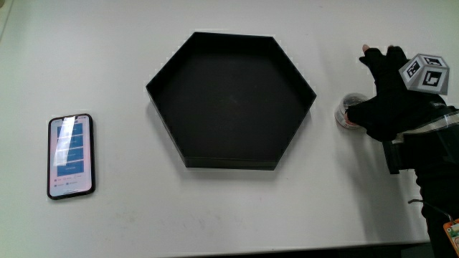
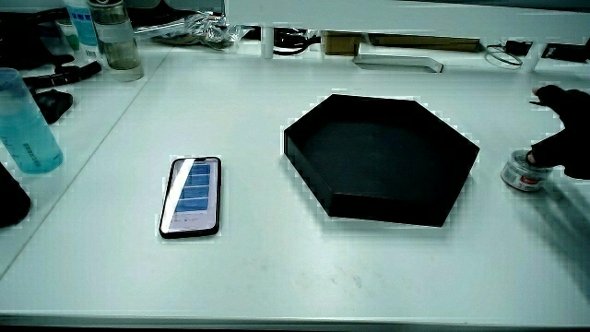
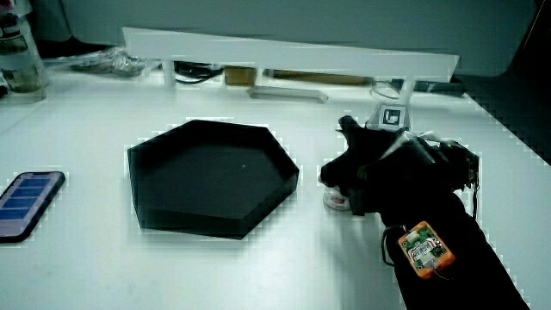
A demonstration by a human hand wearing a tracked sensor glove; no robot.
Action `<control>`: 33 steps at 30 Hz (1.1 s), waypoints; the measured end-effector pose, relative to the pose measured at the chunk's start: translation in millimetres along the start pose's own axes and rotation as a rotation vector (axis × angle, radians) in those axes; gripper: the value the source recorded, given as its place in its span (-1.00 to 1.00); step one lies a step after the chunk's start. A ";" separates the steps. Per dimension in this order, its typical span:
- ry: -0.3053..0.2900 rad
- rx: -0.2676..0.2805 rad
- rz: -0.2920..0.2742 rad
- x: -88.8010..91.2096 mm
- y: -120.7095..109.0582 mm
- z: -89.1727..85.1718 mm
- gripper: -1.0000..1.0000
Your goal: Pick paper clip from desk
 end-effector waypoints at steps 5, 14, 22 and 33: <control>-0.021 -0.093 -0.025 0.6 14.0 -16.6 0.00; -0.041 -0.154 -0.053 -0.1 24.2 -27.9 0.00; 0.028 -0.117 -0.053 2.8 33.6 -40.1 0.57; 0.013 -0.090 -0.049 3.7 34.4 -39.9 1.00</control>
